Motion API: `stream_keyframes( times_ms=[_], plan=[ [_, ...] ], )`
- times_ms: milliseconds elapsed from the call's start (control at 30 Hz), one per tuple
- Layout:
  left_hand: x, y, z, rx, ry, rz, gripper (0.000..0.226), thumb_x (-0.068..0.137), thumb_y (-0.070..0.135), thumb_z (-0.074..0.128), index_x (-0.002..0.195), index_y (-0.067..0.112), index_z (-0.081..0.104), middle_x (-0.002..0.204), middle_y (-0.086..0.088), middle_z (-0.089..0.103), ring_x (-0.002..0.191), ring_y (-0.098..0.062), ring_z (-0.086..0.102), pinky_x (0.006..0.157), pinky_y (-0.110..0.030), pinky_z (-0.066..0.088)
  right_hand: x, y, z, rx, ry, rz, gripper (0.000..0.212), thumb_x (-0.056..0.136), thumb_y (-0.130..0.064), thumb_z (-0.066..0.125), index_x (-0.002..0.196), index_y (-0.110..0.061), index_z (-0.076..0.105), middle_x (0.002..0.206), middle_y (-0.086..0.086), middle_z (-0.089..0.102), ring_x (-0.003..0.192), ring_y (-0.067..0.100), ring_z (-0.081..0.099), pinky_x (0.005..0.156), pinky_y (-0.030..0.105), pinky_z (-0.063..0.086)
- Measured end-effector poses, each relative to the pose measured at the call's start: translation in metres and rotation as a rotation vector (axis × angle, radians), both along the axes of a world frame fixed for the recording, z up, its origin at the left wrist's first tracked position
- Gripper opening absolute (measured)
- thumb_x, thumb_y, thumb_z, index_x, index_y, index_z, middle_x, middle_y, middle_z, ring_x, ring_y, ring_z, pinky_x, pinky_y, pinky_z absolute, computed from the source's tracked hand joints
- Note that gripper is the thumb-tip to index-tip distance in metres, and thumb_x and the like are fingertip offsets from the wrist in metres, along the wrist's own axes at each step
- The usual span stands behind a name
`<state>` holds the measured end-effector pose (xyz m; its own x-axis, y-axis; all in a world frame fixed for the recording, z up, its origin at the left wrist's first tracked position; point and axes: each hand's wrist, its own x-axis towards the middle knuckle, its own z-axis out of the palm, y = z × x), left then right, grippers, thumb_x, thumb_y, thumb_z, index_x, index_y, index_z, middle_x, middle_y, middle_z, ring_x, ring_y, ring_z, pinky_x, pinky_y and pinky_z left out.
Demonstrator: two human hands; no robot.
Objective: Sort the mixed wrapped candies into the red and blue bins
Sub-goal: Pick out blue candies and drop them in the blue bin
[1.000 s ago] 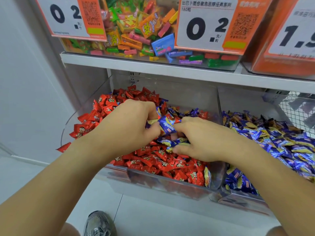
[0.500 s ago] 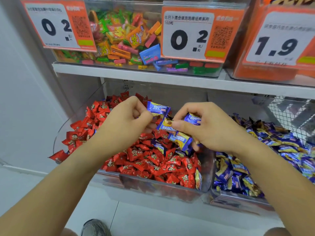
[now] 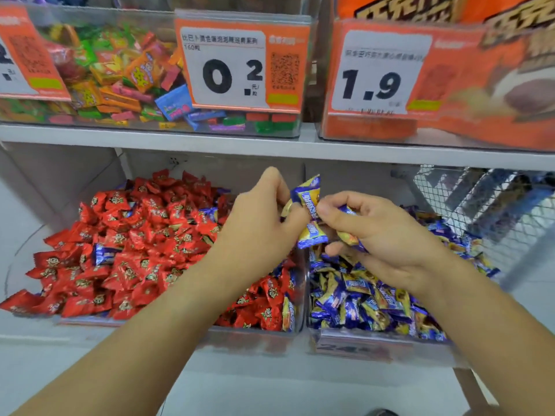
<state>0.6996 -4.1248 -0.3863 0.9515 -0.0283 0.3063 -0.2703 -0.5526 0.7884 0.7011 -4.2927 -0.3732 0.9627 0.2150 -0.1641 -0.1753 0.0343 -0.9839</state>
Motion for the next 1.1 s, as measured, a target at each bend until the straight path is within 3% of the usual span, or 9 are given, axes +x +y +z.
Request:
stream_keyframes(
  times_ms=[167,267,367,500,600,733,800,900,1100],
  plan=[
    [0.006,-0.037,0.006,0.09,-0.138,0.002,0.02,0.086,0.019,0.062,0.083,0.01,0.045,0.058,-0.002,0.053,0.051,-0.016,0.044,0.051,-0.028,0.037,0.005,-0.034,-0.003,0.077,0.14,-0.079,0.005,0.083,-0.018,0.067,0.086,-0.015,0.07,0.072,-0.005,0.068,0.056,-0.002,0.061,0.046,0.014,0.048],
    [0.011,-0.047,0.003,0.189,-0.184,0.028,0.015,0.083,0.017,0.06,0.083,0.012,0.046,0.061,-0.004,0.054,0.059,-0.027,0.051,0.055,-0.04,0.044,0.006,-0.051,-0.007,0.047,0.139,-0.12,0.018,0.075,-0.021,0.071,0.09,-0.013,0.069,0.08,0.007,0.073,0.065,0.011,0.07,0.046,0.015,0.048],
    [0.014,-0.053,-0.001,0.326,-0.202,0.005,0.014,0.083,0.015,0.06,0.089,0.013,0.047,0.065,-0.001,0.053,0.063,-0.029,0.053,0.058,-0.043,0.047,0.013,-0.066,-0.012,-0.036,0.067,-0.23,0.011,0.084,-0.012,0.071,0.094,-0.009,0.067,0.087,0.011,0.073,0.07,0.02,0.072,0.047,0.017,0.051],
    [0.017,-0.05,-0.006,0.406,-0.135,-0.149,0.033,0.085,0.031,0.071,0.112,0.02,0.055,0.099,0.004,0.066,0.095,-0.022,0.06,0.09,-0.044,0.047,0.021,-0.075,-0.014,-0.06,-0.005,-0.336,0.014,0.089,-0.008,0.069,0.102,-0.008,0.063,0.083,0.009,0.069,0.063,0.014,0.071,0.045,0.018,0.048],
    [0.012,-0.038,-0.005,0.355,-0.21,-0.046,0.038,0.088,0.044,0.065,0.116,0.02,0.058,0.109,0.006,0.065,0.105,-0.016,0.056,0.093,-0.04,0.044,0.028,-0.074,-0.016,-0.217,-0.144,-0.367,0.017,0.09,-0.006,0.07,0.106,-0.011,0.064,0.092,0.006,0.068,0.06,0.008,0.066,0.052,0.022,0.05],
    [0.006,0.001,-0.008,0.313,-0.151,0.037,0.004,0.091,0.027,0.059,0.09,0.024,0.063,0.086,0.012,0.065,0.083,-0.005,0.06,0.078,-0.03,0.05,0.031,-0.06,-0.015,-0.668,-0.26,-0.272,0.031,0.089,-0.029,0.073,0.116,-0.02,0.06,0.111,-0.002,0.068,0.099,0.017,0.066,0.09,0.035,0.051],
    [0.004,0.027,-0.018,0.531,-0.023,-0.084,0.012,0.09,0.028,0.061,0.102,0.027,0.064,0.099,0.009,0.063,0.096,-0.007,0.058,0.087,-0.03,0.048,0.026,-0.049,-0.013,-0.853,-0.354,-0.188,0.036,0.091,-0.034,0.069,0.124,-0.024,0.058,0.109,-0.006,0.065,0.092,0.013,0.063,0.091,0.03,0.047],
    [0.003,0.054,-0.033,0.753,0.104,-0.272,0.037,0.089,0.038,0.066,0.124,0.029,0.06,0.119,0.008,0.057,0.115,-0.013,0.048,0.102,-0.033,0.041,0.015,-0.025,-0.009,-0.931,-0.569,-0.143,0.023,0.092,-0.03,0.066,0.116,-0.032,0.065,0.103,-0.007,0.068,0.075,0.008,0.064,0.076,0.023,0.041],
    [0.003,0.079,-0.029,0.751,0.101,-0.242,0.05,0.081,0.05,0.073,0.125,0.029,0.062,0.114,0.007,0.053,0.111,-0.014,0.049,0.097,-0.028,0.041,0.009,0.035,-0.005,-0.893,-0.918,0.131,0.019,0.089,-0.023,0.069,0.108,-0.025,0.068,0.098,-0.015,0.062,0.087,-0.004,0.055,0.085,0.012,0.041]
  ],
)
